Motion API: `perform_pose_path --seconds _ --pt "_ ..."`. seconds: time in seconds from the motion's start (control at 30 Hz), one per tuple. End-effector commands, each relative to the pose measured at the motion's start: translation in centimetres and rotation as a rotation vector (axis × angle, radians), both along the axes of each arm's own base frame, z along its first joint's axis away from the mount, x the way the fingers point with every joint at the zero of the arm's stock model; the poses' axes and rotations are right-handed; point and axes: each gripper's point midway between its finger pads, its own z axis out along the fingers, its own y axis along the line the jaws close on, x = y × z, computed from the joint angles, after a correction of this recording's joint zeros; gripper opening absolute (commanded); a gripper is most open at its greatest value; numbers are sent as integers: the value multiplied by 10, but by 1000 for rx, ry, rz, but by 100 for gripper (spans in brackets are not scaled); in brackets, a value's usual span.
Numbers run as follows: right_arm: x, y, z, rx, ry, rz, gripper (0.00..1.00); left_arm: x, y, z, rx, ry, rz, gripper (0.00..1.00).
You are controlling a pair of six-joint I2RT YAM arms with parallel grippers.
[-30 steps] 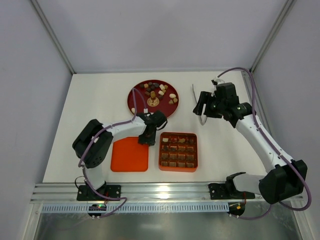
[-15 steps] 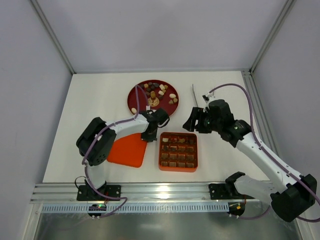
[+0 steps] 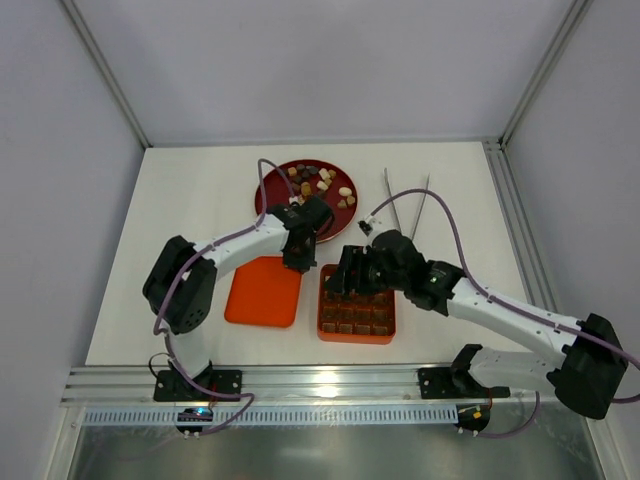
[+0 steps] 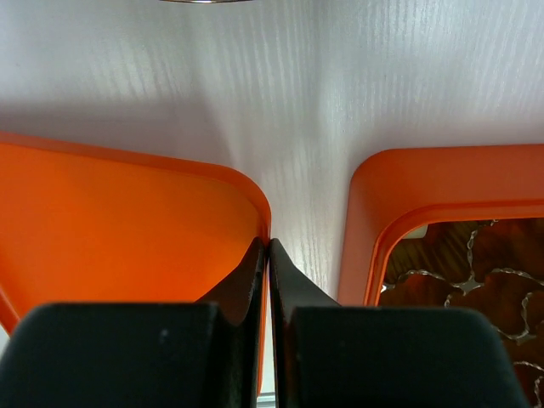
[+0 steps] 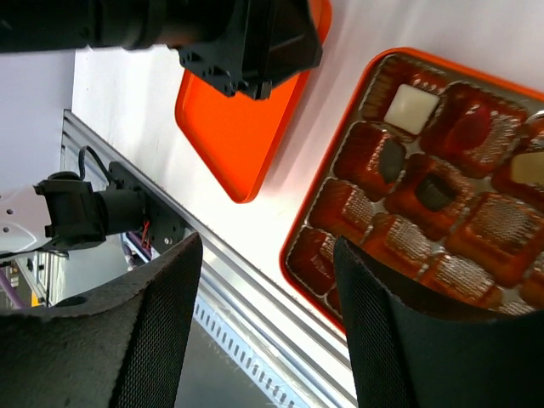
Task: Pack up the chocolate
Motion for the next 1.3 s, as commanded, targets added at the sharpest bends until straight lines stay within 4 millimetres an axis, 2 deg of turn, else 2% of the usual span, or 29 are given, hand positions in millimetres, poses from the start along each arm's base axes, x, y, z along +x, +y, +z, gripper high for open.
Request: perform_pose_path --seconds 0.0,0.1,0.3,0.37,0.4,0.57,0.73,0.83,1.03,1.27 --pt "12 29 14 91 -50 -27 64 3 -1 31 -89 -13 10 0" --pt "11 46 5 87 -42 -18 64 3 2 37 -117 -2 25 0" --pt "13 79 -9 87 -39 -6 55 2 -1 52 -176 9 29 0" --pt "15 87 -10 92 -43 -6 54 2 -2 57 -199 12 29 0" --pt "16 90 -18 81 -33 -4 54 2 -2 58 -203 13 31 0" --pt "20 107 -19 111 -33 -9 54 -4 -4 62 -237 28 38 0" --pt "29 113 -35 120 -25 -57 50 -4 -6 69 -291 30 47 0" --pt "32 124 -33 146 -39 -62 47 -6 -9 72 -317 36 48 0" --pt "37 130 -36 144 -55 -96 41 -7 -12 77 -354 40 49 0" --pt "36 133 -52 144 -29 -114 38 -6 -15 85 -395 36 62 0"
